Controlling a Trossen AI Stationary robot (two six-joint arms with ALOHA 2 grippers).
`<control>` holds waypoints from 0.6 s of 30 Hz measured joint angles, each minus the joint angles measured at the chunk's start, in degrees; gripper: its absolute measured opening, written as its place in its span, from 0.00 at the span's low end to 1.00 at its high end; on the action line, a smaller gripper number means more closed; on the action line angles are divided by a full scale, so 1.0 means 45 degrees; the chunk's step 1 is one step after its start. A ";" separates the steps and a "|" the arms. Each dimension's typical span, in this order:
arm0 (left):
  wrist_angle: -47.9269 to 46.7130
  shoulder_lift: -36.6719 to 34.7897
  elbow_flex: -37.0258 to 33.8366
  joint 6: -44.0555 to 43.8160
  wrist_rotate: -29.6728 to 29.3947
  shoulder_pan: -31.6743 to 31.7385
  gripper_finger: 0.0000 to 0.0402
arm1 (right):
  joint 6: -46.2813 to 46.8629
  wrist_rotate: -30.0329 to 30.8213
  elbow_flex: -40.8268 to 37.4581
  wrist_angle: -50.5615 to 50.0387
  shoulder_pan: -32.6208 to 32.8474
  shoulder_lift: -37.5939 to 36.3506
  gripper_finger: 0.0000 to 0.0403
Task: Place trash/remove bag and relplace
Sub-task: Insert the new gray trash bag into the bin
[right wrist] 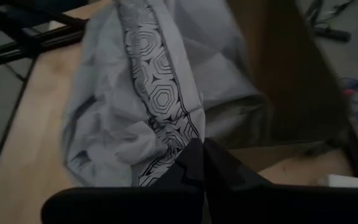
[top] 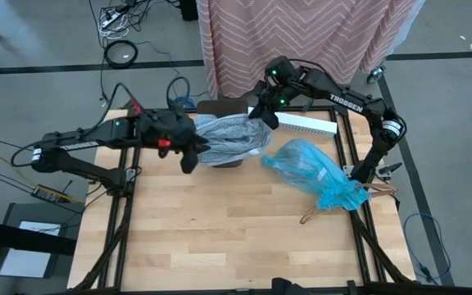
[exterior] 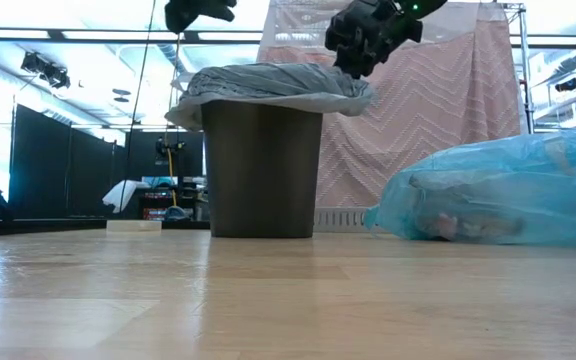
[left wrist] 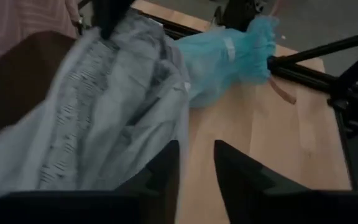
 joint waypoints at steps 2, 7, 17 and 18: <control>-0.0016 0.0128 0.0010 -0.0212 -0.0125 -0.0208 0.22 | 0.0008 0.0405 0.0003 0.0276 0.0000 0.0000 0.00; -0.0295 0.0564 0.0005 -0.0535 -0.0167 -0.0658 0.09 | 0.0044 0.0794 0.0003 0.1052 0.0000 0.0000 0.00; -0.1571 0.1476 0.0010 -0.1460 -0.0534 -0.0923 0.02 | 0.0360 0.1777 0.0003 0.2183 0.0000 0.0000 0.00; -0.1585 0.1543 0.0010 -0.1510 -0.0685 -0.0926 0.02 | 0.0362 0.2180 0.0003 0.2301 0.0000 0.0000 0.00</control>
